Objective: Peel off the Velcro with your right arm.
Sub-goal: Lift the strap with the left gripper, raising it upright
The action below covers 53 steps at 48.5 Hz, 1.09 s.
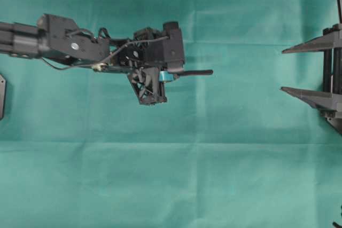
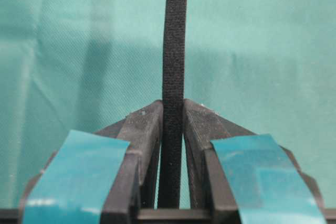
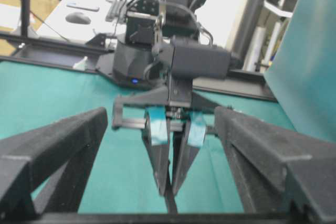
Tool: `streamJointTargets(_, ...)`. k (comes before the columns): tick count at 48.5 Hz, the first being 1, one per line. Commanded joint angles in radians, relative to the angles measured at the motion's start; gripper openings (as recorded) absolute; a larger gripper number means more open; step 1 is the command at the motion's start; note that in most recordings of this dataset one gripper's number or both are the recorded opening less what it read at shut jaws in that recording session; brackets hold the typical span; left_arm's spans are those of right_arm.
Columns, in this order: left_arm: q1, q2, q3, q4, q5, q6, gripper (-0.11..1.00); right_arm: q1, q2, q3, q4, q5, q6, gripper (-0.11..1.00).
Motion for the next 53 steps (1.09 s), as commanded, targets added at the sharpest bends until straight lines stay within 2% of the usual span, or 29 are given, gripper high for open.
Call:
streamJointTargets(1,-0.009,-0.074,-0.009,-0.002,0.012,-0.006,0.1,0.0,0.003,-0.038,-0.014,-0.006,-0.002,0.67)
streamJointTargets(9,-0.023,-0.15,-0.009,-0.002,0.041,-0.04,0.1,0.0,0.005,-0.077,-0.072,0.0,0.0,0.67)
streamJointTargets(22,-0.06,-0.255,0.02,-0.003,0.044,-0.087,0.1,0.0,0.028,-0.126,-0.107,0.008,-0.012,0.67)
streamJointTargets(30,-0.075,-0.281,0.038,-0.003,0.017,-0.172,0.1,0.0,0.071,-0.15,-0.133,0.012,-0.037,0.66)
streamJointTargets(36,-0.081,-0.288,0.052,-0.003,-0.011,-0.242,0.1,-0.002,0.112,-0.166,-0.135,0.012,-0.081,0.64)
streamJointTargets(42,-0.086,-0.304,0.071,-0.003,-0.051,-0.299,0.1,-0.002,0.164,-0.175,-0.135,0.012,-0.164,0.64)
streamJointTargets(53,-0.089,-0.36,0.153,-0.003,-0.224,-0.405,0.1,-0.006,0.239,-0.178,-0.133,0.002,-0.299,0.63)
